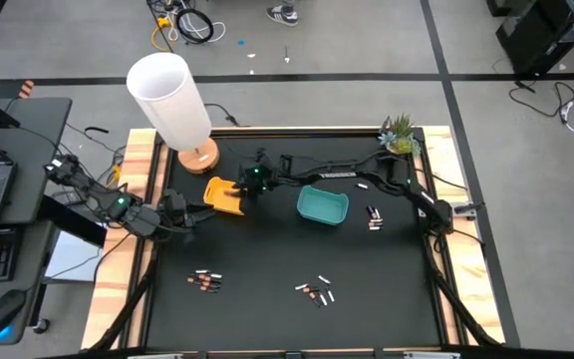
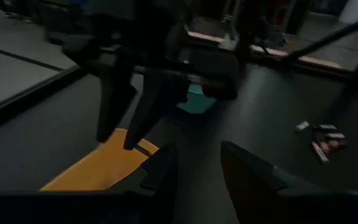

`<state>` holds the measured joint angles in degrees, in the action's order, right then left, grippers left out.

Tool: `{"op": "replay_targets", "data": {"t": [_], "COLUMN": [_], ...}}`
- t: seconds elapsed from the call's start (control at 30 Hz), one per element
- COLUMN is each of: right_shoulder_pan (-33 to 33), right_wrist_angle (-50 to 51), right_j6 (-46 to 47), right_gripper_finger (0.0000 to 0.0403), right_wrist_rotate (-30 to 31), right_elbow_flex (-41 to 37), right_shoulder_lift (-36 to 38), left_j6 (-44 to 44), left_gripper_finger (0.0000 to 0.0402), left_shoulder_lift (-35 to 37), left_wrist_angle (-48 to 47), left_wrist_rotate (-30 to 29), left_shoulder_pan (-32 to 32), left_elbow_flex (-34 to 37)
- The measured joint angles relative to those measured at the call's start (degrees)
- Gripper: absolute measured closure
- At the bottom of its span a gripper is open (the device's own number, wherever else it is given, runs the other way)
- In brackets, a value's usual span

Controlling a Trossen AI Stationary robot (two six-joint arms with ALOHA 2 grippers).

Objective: Sort batteries
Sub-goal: Put the black battery into the yellow bin, then put the silver battery into the yellow bin

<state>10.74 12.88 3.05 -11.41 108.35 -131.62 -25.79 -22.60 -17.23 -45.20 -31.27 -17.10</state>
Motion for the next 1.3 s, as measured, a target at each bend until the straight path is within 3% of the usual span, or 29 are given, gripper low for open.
{"op": "replay_targets", "data": {"t": [0.17,0.37,0.57,0.67,0.83,0.93,1.1,1.3], "right_shoulder_pan": [-1.0,-9.6,-18.5,-20.1,-15.3,-7.0,8.3,24.0], "right_wrist_angle": [7.5,18.0,21.4,21.5,19.5,20.1,23.4,24.8], "right_j6": [-4.4,-8.4,-0.6,9.6,24.6,29.3,26.7,14.8], "right_gripper_finger": [0.0228,0.0242,0.0257,0.0262,0.0266,0.0266,0.0266,0.0266], "right_wrist_rotate": [5.7,17.5,40.5,46.1,46.7,41.2,34.8,27.3], "right_elbow_flex": [0.3,-2.8,-17.5,-29.5,-48.0,-53.3,-54.2,-50.1], "right_shoulder_lift": [6.0,19.5,34.6,43.1,53.5,55.4,52.5,46.2], "left_j6": [0.3,-0.2,0.3,1.6,1.5,3.0,5.1,6.3], "left_gripper_finger": [0.0264,0.0250,0.0259,0.0267,0.0270,0.0270,0.0270,0.0270], "left_shoulder_lift": [-0.4,-1.5,-3.1,-4.5,-7.4,-9.0,-10.6,-10.8], "left_wrist_angle": [-1.4,1.1,5.3,6.6,7.4,9.1,9.2,8.8], "left_wrist_rotate": [0.9,5.3,8.4,8.4,8.4,8.6,12.4,15.9], "left_shoulder_pan": [0.0,0.0,0.1,0.1,0.3,1.8,5.3,7.2], "left_elbow_flex": [0.4,0.5,-1.1,-1.7,-2.4,-3.0,-3.9,-4.0]}}
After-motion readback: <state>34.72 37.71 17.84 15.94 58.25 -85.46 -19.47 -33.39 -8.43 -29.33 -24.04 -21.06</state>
